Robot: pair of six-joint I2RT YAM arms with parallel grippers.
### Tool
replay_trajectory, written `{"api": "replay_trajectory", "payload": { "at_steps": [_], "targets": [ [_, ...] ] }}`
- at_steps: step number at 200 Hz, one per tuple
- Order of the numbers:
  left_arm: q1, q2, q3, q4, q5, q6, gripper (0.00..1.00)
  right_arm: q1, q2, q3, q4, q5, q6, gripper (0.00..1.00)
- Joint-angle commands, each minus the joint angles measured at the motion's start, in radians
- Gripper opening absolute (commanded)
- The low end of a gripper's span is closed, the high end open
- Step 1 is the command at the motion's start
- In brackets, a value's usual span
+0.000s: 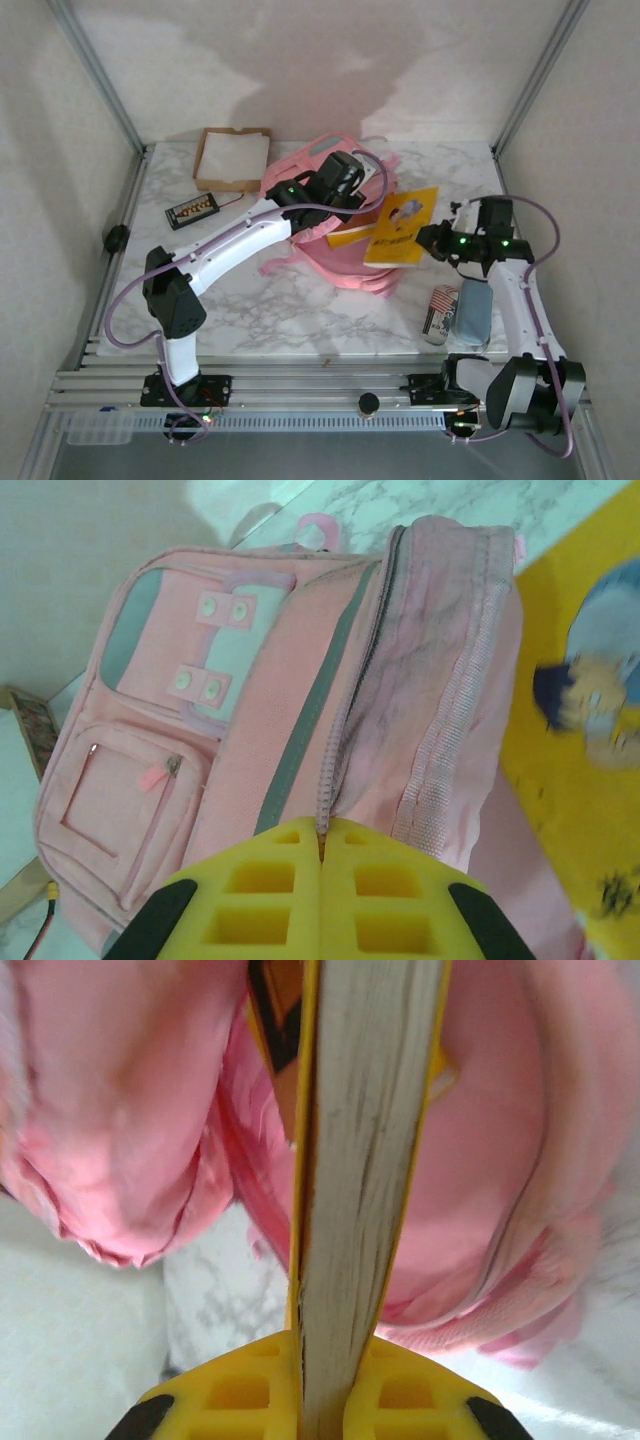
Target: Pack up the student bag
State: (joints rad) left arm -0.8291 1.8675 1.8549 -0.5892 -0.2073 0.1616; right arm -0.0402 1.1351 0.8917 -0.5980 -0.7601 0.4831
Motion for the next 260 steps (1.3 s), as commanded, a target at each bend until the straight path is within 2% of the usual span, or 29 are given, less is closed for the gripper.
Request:
{"api": "replay_trajectory", "payload": {
  "at_steps": [1,26,47,77,88,103,121,141,161,179,195,212,225,234,260],
  "targets": [
    [0.013,-0.063,0.018,0.000,-0.087,0.002,0.00,0.077,0.022,-0.065,0.264,-0.139,0.118,0.00],
    [0.015,-0.110,-0.044,0.042,-0.087,-0.006,0.00,0.180,0.121,-0.115,0.533,-0.151,0.217,0.00],
    [0.016,-0.128,-0.072,0.046,-0.086,-0.018,0.00,0.228,0.248,-0.112,0.748,-0.180,0.286,0.00],
    [0.026,-0.160,-0.116,0.055,-0.105,-0.028,0.00,0.234,0.475,0.012,0.771,-0.156,0.213,0.05],
    [0.036,-0.168,-0.124,0.063,-0.097,-0.039,0.00,0.235,0.541,0.050,0.771,-0.141,0.174,0.14],
    [0.041,-0.168,-0.123,0.057,-0.086,-0.046,0.00,0.235,0.618,0.132,0.648,-0.089,0.074,0.31],
    [0.044,-0.175,-0.131,0.064,-0.088,-0.050,0.00,0.234,0.631,0.178,0.551,0.000,-0.019,0.52],
    [0.051,-0.178,-0.137,0.071,-0.088,-0.059,0.00,0.233,0.593,0.193,0.425,0.103,-0.087,0.64],
    [0.058,-0.176,-0.140,0.080,-0.081,-0.072,0.00,0.232,0.480,0.137,0.344,0.220,-0.094,0.71],
    [0.059,-0.175,-0.145,0.092,-0.060,-0.077,0.00,0.235,0.401,0.116,0.219,0.315,-0.130,0.82],
    [0.060,-0.174,-0.143,0.094,-0.058,-0.083,0.00,0.256,0.348,0.082,0.163,0.334,-0.129,0.80],
    [0.061,-0.173,-0.144,0.096,-0.036,-0.092,0.00,0.320,0.296,0.020,0.202,0.305,-0.077,0.75],
    [0.060,-0.171,-0.145,0.102,-0.024,-0.104,0.00,0.354,0.307,-0.005,0.214,0.321,-0.044,0.65],
    [0.061,-0.168,-0.146,0.104,-0.015,-0.109,0.00,0.368,0.323,-0.018,0.237,0.326,-0.036,0.62],
    [0.061,-0.156,-0.133,0.088,0.014,-0.119,0.00,0.384,0.381,0.006,0.363,0.320,-0.007,0.46]
  ]
}}
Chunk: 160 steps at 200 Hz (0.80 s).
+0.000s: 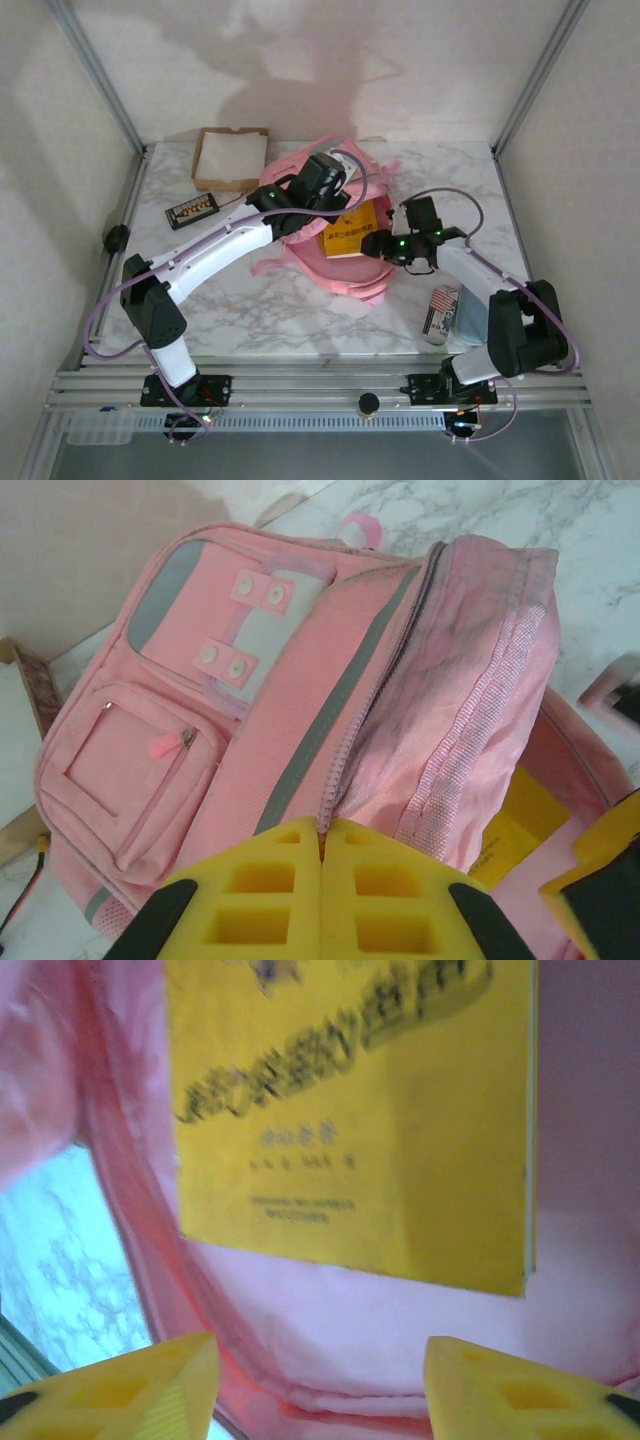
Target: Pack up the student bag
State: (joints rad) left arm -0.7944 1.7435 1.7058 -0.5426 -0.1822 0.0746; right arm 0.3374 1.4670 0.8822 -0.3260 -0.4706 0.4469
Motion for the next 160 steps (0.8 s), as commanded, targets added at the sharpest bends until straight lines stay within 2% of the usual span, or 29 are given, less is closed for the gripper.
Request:
{"api": "replay_trajectory", "payload": {
  "at_steps": [1,31,57,83,108,135,160],
  "targets": [
    [0.026,-0.032,0.016,0.041,-0.009,-0.033,0.00,0.006,0.053,0.019,0.094,0.034,0.028,0.46],
    [0.025,-0.026,0.026,0.025,0.024,-0.061,0.00,0.007,0.154,0.120,0.150,0.078,0.003,0.37],
    [0.021,-0.029,0.010,0.034,0.060,-0.100,0.00,0.006,0.171,0.159,0.243,0.136,-0.014,0.36],
    [0.011,-0.009,-0.001,0.080,0.109,-0.177,0.00,-0.018,0.203,0.170,0.247,0.058,-0.039,0.35],
    [0.005,0.046,0.014,0.099,0.124,-0.286,0.00,-0.113,0.062,0.056,0.188,0.047,-0.053,0.38],
    [-0.017,0.130,0.024,0.181,0.195,-0.398,0.00,-0.259,-0.128,-0.014,0.011,0.140,-0.063,0.39],
    [-0.043,0.245,0.121,0.205,0.236,-0.468,0.00,-0.285,-0.209,0.030,-0.115,0.213,-0.078,0.42]
  ]
}}
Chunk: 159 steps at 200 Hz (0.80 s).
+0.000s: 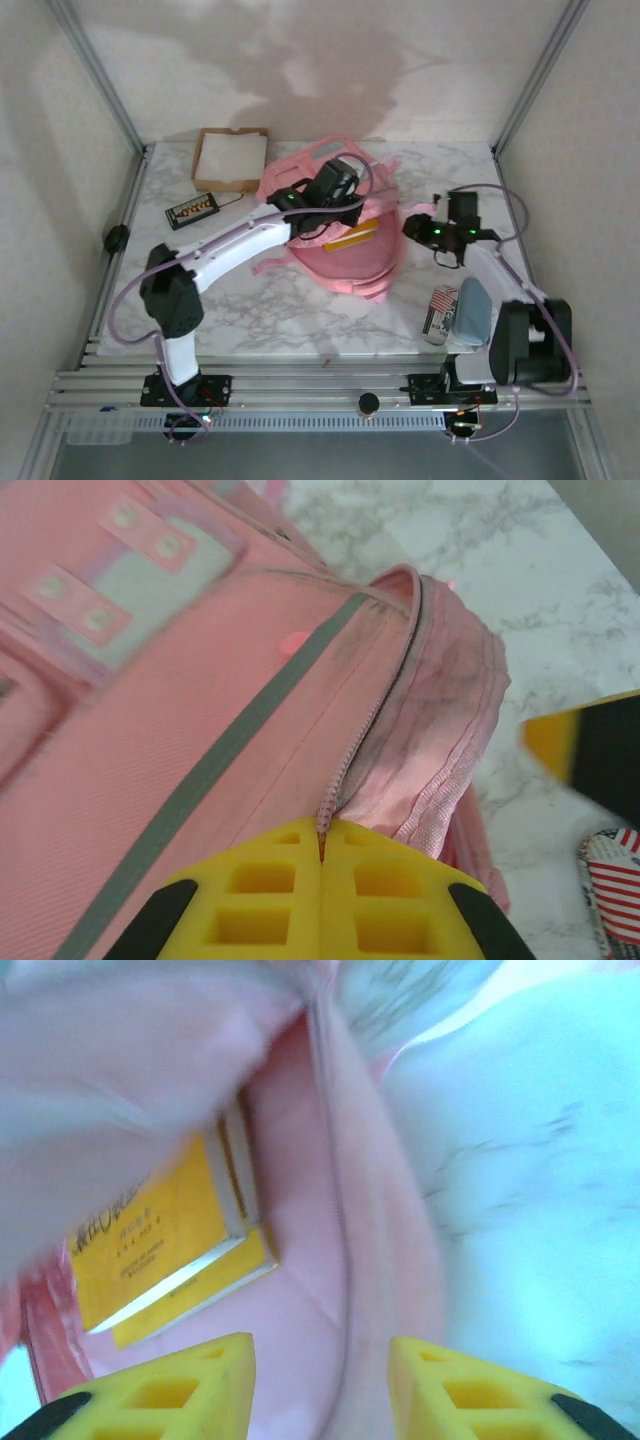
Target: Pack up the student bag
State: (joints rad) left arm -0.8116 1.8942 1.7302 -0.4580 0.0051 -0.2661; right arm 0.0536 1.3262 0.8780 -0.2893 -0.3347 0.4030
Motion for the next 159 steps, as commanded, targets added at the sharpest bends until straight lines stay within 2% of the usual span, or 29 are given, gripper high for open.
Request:
{"api": "replay_trajectory", "payload": {
  "at_steps": [1,19,35,45,49,65,85,108,138,159],
  "targets": [
    [-0.026,0.098,0.100,0.122,0.050,-0.131,0.00,0.000,-0.070,0.037,-0.157,0.080,-0.034,0.42],
    [-0.043,0.153,0.156,0.135,0.113,-0.173,0.00,-0.003,-0.081,0.090,-0.214,0.106,-0.032,0.41],
    [-0.053,0.164,0.169,0.114,0.169,-0.157,0.00,0.004,-0.088,0.130,-0.236,0.067,-0.024,0.41],
    [-0.044,0.134,0.132,0.110,0.178,-0.151,0.25,0.030,-0.088,0.157,-0.259,0.074,-0.018,0.42],
    [-0.038,0.116,0.113,0.111,0.179,-0.151,0.32,0.044,-0.088,0.169,-0.270,0.083,-0.015,0.42],
    [0.011,-0.003,-0.010,0.161,0.219,-0.182,0.44,0.121,-0.090,0.200,-0.301,0.136,0.003,0.45],
    [0.118,-0.213,-0.263,0.307,0.271,-0.265,0.48,0.214,-0.070,0.228,-0.335,0.167,0.046,0.47],
    [0.256,-0.400,-0.469,0.306,0.217,-0.306,0.52,0.398,-0.030,0.228,-0.324,0.232,0.140,0.48],
    [0.414,-0.518,-0.660,0.299,0.201,-0.351,0.52,0.680,0.122,0.244,-0.239,0.313,0.292,0.54],
    [0.500,-0.577,-0.794,0.356,0.227,-0.407,0.52,0.805,0.234,0.274,-0.135,0.367,0.384,0.54]
  ]
}}
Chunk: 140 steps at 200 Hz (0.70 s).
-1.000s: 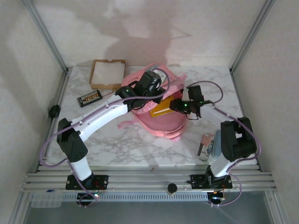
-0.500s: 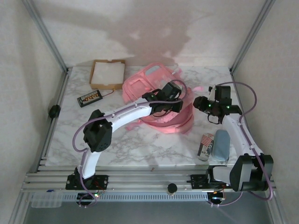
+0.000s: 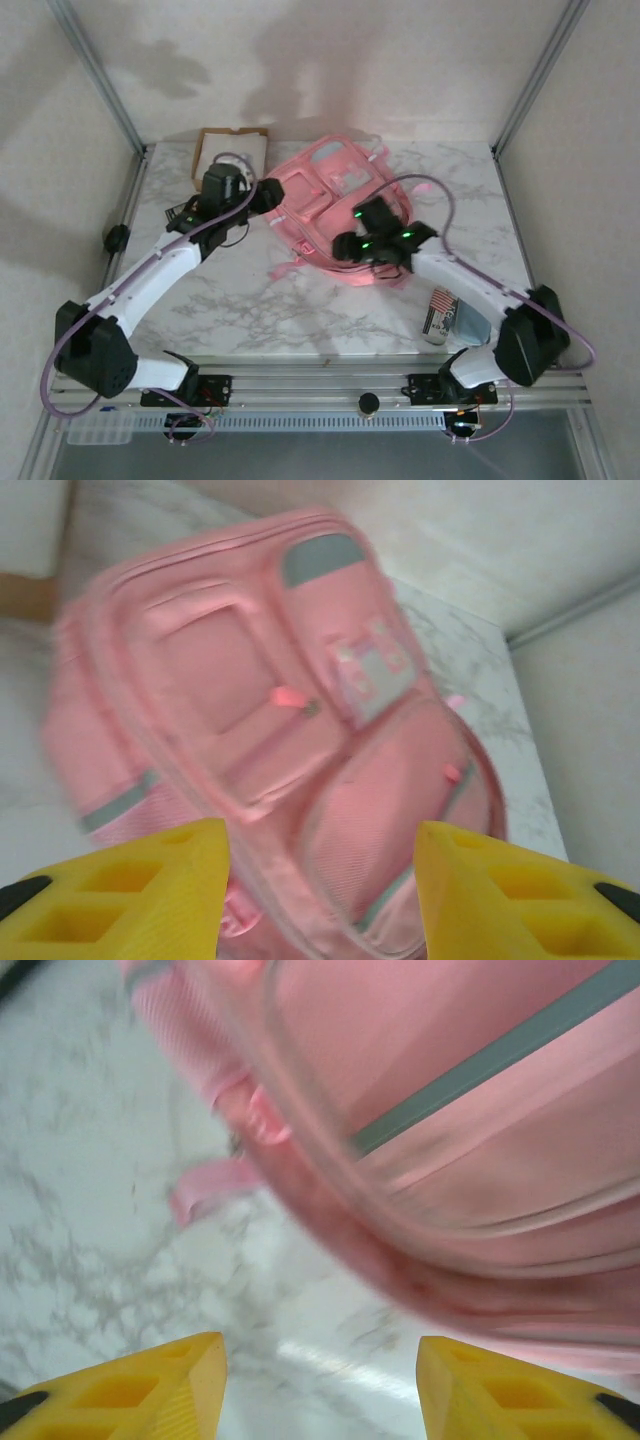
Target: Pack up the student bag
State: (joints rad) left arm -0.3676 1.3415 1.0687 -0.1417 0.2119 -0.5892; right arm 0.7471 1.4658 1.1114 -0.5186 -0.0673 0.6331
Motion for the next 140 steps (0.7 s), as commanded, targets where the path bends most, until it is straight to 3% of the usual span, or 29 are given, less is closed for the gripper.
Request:
{"api": "replay_trajectory", "payload": {
  "at_steps": [1,40,67,84,108,140],
  "targets": [
    [0.060,-0.026,-0.138,0.045,0.025,-0.085,0.52,0.117,0.100,0.042,0.099,0.100,0.157,0.54],
    [0.117,-0.030,-0.228,0.117,0.067,-0.121,0.53,0.239,0.378,0.230,0.127,0.194,0.269,0.52],
    [0.130,-0.019,-0.254,0.146,0.071,-0.123,0.53,0.246,0.475,0.266,0.185,0.231,0.343,0.52],
    [0.137,-0.012,-0.275,0.164,0.071,-0.133,0.53,0.250,0.533,0.327,0.144,0.328,0.328,0.50],
    [0.144,0.006,-0.292,0.186,0.088,-0.147,0.54,0.202,0.556,0.300,0.135,0.339,0.325,0.50],
    [0.144,0.021,-0.312,0.220,0.094,-0.157,0.53,0.111,0.519,0.236,0.158,0.329,0.207,0.54]
  ]
}}
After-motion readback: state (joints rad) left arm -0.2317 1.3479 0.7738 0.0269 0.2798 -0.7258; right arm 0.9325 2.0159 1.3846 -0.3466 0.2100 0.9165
